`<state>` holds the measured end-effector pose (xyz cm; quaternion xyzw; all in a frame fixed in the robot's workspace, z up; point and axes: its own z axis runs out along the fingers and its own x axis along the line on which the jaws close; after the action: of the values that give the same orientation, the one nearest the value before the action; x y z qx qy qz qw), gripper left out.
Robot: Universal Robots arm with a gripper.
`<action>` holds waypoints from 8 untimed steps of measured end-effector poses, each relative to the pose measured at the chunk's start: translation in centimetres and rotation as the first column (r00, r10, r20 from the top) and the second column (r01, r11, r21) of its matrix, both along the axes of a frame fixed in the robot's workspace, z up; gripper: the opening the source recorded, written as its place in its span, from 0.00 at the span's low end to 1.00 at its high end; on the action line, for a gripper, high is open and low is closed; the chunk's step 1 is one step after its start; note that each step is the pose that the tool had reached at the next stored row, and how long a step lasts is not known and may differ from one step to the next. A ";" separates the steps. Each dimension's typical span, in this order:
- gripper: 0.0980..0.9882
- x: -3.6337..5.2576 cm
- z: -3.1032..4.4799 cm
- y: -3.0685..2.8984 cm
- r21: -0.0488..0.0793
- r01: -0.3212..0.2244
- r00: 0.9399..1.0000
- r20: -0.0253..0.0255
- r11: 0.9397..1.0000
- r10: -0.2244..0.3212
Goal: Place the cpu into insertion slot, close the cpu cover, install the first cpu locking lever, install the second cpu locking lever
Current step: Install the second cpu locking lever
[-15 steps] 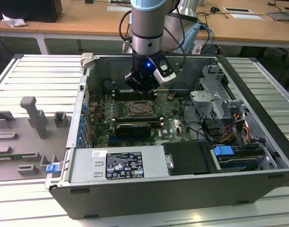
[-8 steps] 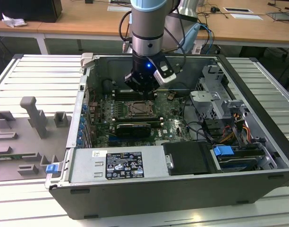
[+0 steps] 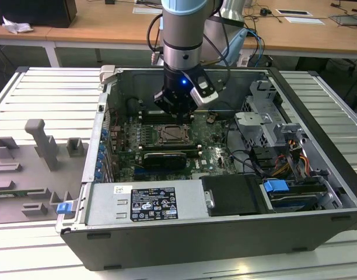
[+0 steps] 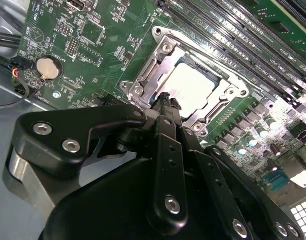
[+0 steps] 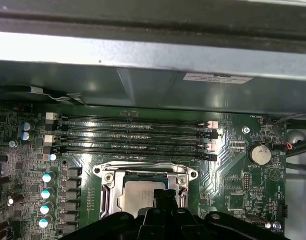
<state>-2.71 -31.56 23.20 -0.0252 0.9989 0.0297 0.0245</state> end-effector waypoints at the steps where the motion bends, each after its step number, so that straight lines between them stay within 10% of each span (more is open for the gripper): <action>1: 0.01 0.00 0.00 -0.06 0.000 0.000 1.000 0.000 1.000 0.000; 8: 0.01 0.01 0.00 -0.28 0.000 0.000 1.000 0.000 1.000 0.000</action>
<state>-2.70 -31.84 23.20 -0.0252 0.9989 0.0297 0.0246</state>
